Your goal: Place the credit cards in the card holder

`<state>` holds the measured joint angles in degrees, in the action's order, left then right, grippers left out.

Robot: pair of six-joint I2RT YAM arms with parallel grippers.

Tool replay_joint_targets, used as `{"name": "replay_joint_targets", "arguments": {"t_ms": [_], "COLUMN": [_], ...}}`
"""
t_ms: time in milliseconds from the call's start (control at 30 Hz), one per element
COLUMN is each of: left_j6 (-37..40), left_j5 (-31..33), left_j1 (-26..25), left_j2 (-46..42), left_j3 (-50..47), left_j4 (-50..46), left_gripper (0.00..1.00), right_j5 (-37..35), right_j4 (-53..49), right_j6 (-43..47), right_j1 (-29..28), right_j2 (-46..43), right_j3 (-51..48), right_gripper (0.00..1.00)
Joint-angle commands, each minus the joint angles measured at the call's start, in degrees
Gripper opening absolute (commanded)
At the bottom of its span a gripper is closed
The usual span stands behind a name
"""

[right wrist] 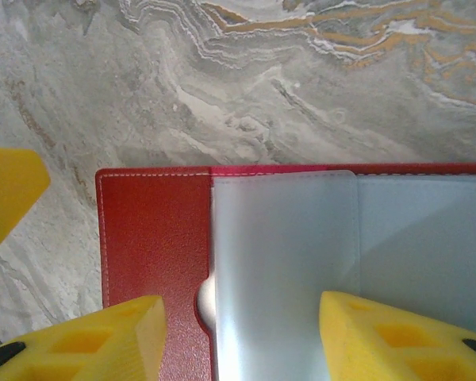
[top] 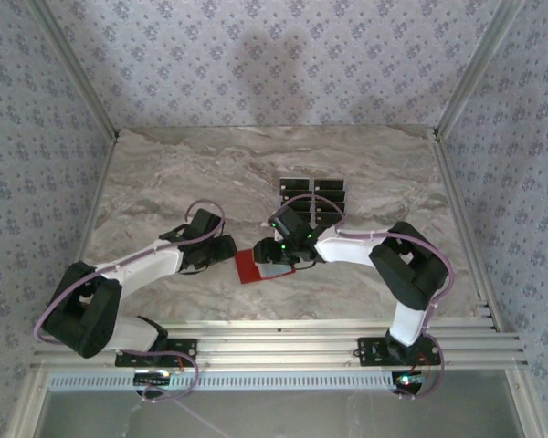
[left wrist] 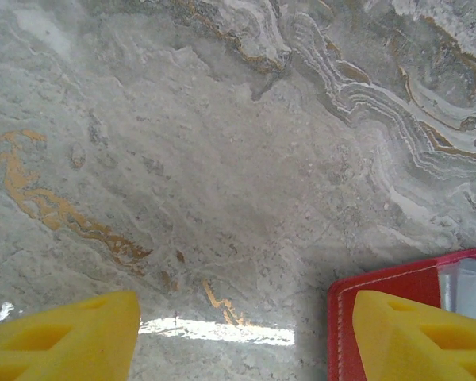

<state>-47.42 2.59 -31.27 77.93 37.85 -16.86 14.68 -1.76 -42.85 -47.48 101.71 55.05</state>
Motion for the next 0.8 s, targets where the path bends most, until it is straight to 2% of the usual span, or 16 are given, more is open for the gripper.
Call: {"name": "replay_joint_targets", "arguments": {"t_ms": [0, 467, 767], "left_j6": [0.7, -3.1, -7.4], "left_j5": [0.7, 1.9, 1.5], "left_j1": [-0.4, -4.0, -8.5], "left_j2": [-2.1, -13.2, -9.0], "left_j3": [0.0, -6.5, -8.4], "left_j4": [-0.2, -1.6, 6.3], "left_gripper": [0.72, 0.71, 0.64], "right_j5": [1.6, 1.3, -2.3], "right_j4": [1.0, 2.6, 2.3], "right_j6": [-2.1, -4.8, -6.7], "right_j1": [-0.4, -0.6, 0.0], "right_j2": [1.3, 1.9, 1.5], "right_j3": [1.2, 0.6, -1.9], "right_gripper": [0.56, 0.56, 0.55]}}
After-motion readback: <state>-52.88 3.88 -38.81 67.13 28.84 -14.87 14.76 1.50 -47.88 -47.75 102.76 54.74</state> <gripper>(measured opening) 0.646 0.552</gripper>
